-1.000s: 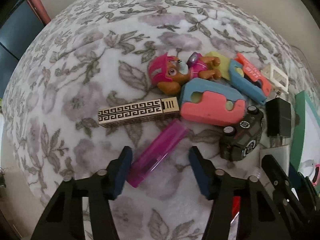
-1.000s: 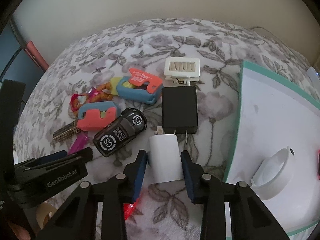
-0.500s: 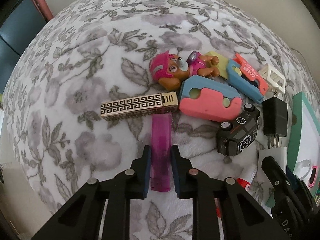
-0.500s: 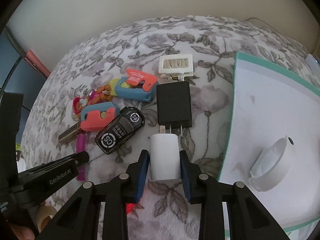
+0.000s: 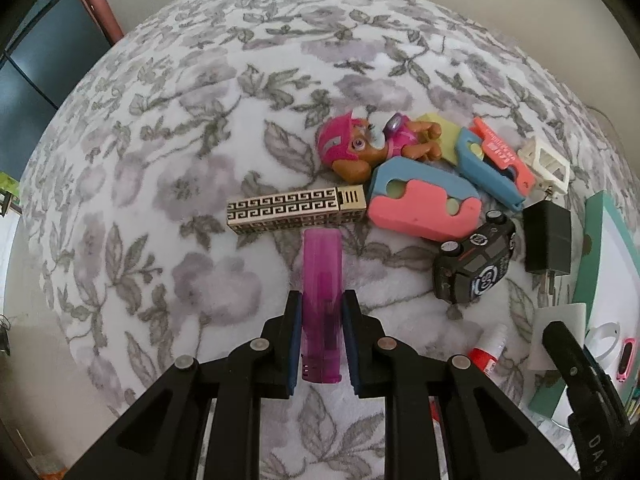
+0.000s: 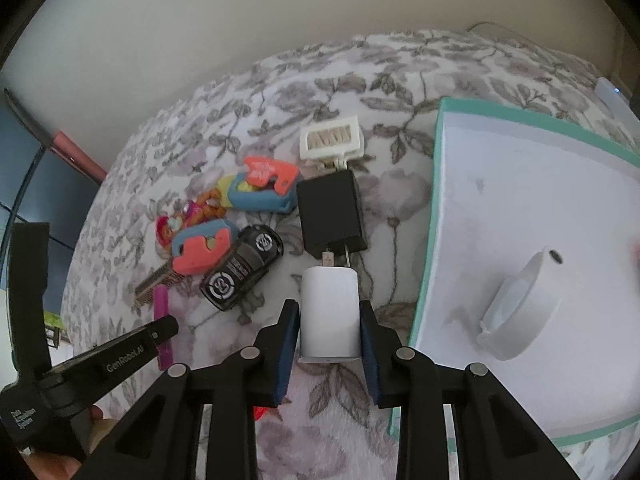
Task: Organize rigid objects
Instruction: 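Grasp the white charger cube with the right tool while the left tool grasps the pink lighter, then carry the charger cube and pink lighter into the tray and release both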
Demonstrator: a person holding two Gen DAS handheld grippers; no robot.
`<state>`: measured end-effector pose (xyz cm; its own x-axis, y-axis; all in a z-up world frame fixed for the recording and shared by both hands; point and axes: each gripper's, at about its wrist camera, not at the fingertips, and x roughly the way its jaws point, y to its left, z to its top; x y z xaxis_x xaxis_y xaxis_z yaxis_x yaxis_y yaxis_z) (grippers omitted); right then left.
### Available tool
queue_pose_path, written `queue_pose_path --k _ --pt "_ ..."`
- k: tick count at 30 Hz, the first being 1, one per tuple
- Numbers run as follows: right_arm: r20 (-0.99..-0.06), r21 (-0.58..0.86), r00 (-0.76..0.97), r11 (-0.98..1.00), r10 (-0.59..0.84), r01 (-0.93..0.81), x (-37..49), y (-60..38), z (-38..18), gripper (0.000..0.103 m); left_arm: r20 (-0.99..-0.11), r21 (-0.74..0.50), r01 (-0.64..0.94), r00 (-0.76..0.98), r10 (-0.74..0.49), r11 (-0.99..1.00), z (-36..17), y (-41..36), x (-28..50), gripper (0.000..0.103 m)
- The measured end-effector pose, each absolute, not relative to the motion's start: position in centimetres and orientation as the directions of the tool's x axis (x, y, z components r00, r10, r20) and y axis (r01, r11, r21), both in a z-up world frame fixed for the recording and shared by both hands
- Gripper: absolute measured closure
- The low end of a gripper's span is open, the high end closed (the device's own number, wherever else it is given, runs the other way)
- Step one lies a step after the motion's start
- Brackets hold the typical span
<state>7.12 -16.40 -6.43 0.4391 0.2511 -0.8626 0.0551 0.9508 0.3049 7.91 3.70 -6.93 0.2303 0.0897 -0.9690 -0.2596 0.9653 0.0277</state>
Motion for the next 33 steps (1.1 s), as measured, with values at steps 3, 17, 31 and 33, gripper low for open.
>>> queue_pose_path --k 3,17,31,33 --pt "-0.832 0.332 0.489 0.941 0.261 0.063 6.6 -17.2 -5.0 0.072 -0.959 0.039 -0.262 0.262 0.11 0.964 -5.1 3.3 7.4 0.083" --pt "-0.78 0.282 0.625 0.905 0.023 0.318 4.0 -26.2 0.3 0.072 -0.904 0.005 -0.066 0.427 0.033 0.998 3.8 -7.2 7.9 0.083" --pt "-0.789 0.206 0.552 0.732 -0.268 0.65 -0.3 -38.2 0.4 0.072 -0.92 -0.034 0.22 0.374 -0.117 0.975 1.1 -20.3 6.7 0.083" --pt "-0.794 0.198 0.535 0.709 -0.289 0.676 -0.9 -39.0 0.2 0.072 -0.922 -0.016 0.253 0.37 -0.112 0.967 0.4 -21.5 6.2 0.083"
